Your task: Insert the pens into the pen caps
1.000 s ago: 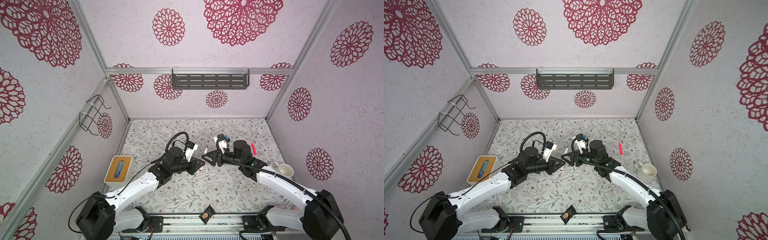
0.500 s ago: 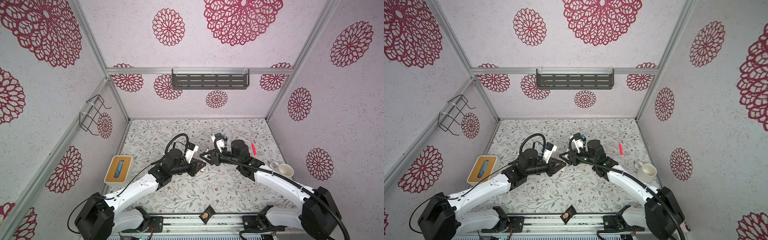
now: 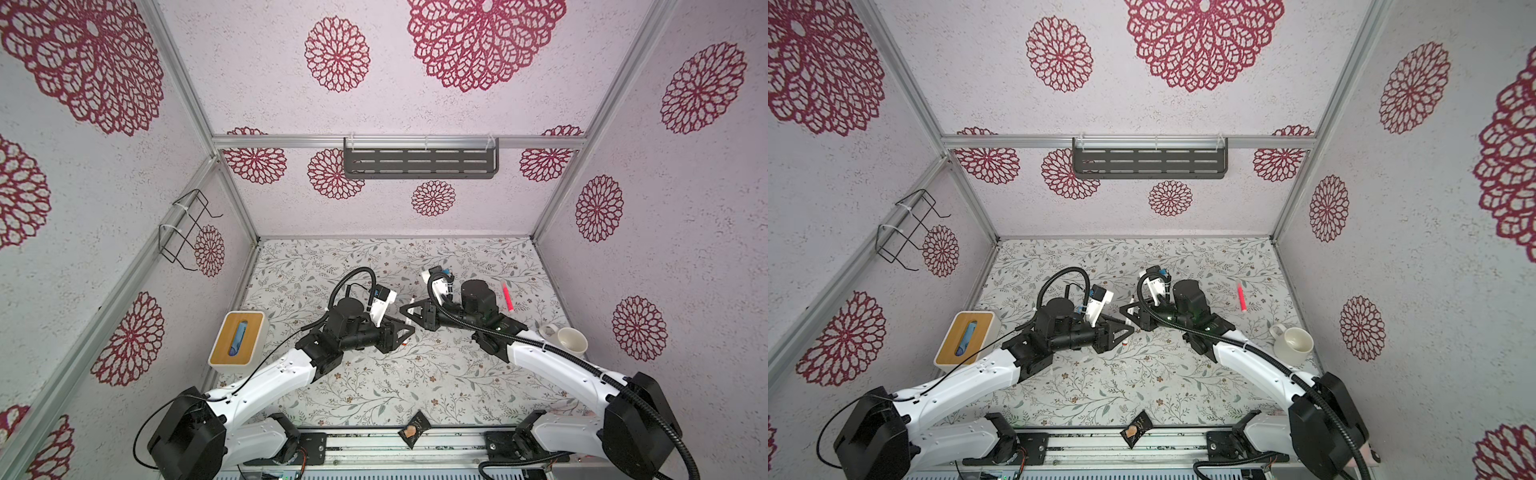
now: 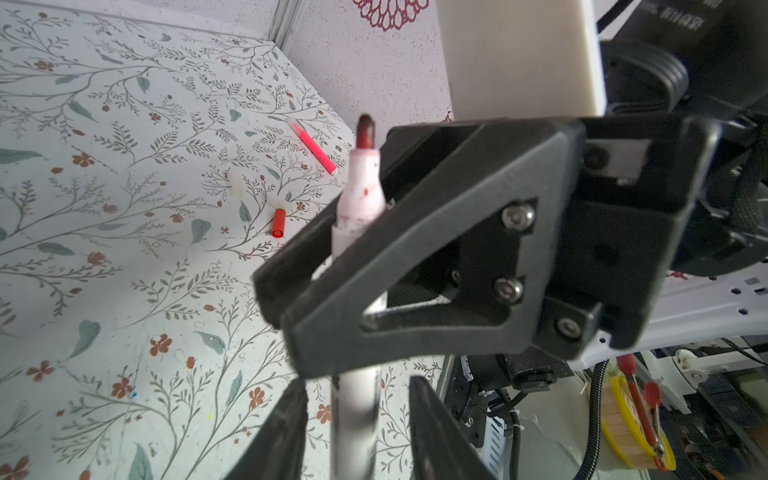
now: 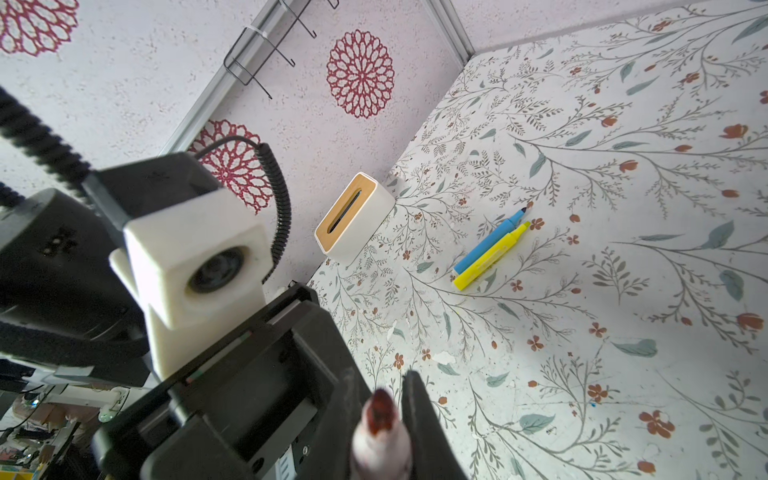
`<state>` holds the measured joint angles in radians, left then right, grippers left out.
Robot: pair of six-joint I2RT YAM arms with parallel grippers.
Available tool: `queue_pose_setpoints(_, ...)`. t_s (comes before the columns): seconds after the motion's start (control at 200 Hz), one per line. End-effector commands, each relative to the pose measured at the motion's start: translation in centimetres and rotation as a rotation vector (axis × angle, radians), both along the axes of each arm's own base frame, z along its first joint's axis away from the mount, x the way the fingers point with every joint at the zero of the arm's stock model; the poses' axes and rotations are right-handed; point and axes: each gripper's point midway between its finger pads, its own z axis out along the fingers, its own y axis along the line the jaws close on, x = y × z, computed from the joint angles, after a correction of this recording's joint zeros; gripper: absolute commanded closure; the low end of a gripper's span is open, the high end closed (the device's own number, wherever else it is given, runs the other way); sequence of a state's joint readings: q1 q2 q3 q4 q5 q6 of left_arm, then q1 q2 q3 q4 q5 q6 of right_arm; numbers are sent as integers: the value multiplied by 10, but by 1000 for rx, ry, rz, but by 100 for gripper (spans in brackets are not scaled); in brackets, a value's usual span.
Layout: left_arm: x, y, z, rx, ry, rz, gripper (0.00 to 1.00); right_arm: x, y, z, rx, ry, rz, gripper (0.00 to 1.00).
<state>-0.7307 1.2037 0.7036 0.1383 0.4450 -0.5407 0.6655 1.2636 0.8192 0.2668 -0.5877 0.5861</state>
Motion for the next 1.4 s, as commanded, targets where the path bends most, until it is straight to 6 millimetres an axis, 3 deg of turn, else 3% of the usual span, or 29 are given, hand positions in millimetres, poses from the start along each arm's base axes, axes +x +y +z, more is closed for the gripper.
queue_pose_setpoints(0.0,-4,-4,3,-25,4,-20,55,-4,4,34,51,-87,19,100)
queue_pose_setpoints(0.635,-6,-13,-1,-23,41,-70,65,-2,6,35,47,-112,-5,100)
queue_pose_setpoints(0.886,-6,-12,-3,-22,48,-68,84,0,3,38,56,-123,-27,100)
queue_pose_setpoints(1.001,-6,-11,-1,-23,46,-65,98,1,3,39,64,-124,-34,98)
queue_pose_setpoints(1.116,-4,-8,-1,-19,34,-46,100,0,2,39,65,-118,-37,88)
queue_pose_setpoints(1.186,-2,-6,-1,-15,24,-28,100,0,0,39,60,-118,-50,69)
queue_pose_setpoints(1.221,0,-3,-1,-11,16,-17,100,0,-2,40,56,-118,-58,53)
queue_pose_setpoints(1.251,2,-2,0,-8,6,-5,100,0,-4,40,51,-119,-65,46)
queue_pose_setpoints(1.391,9,10,-1,14,-14,54,100,4,-22,38,-4,-134,-155,36)
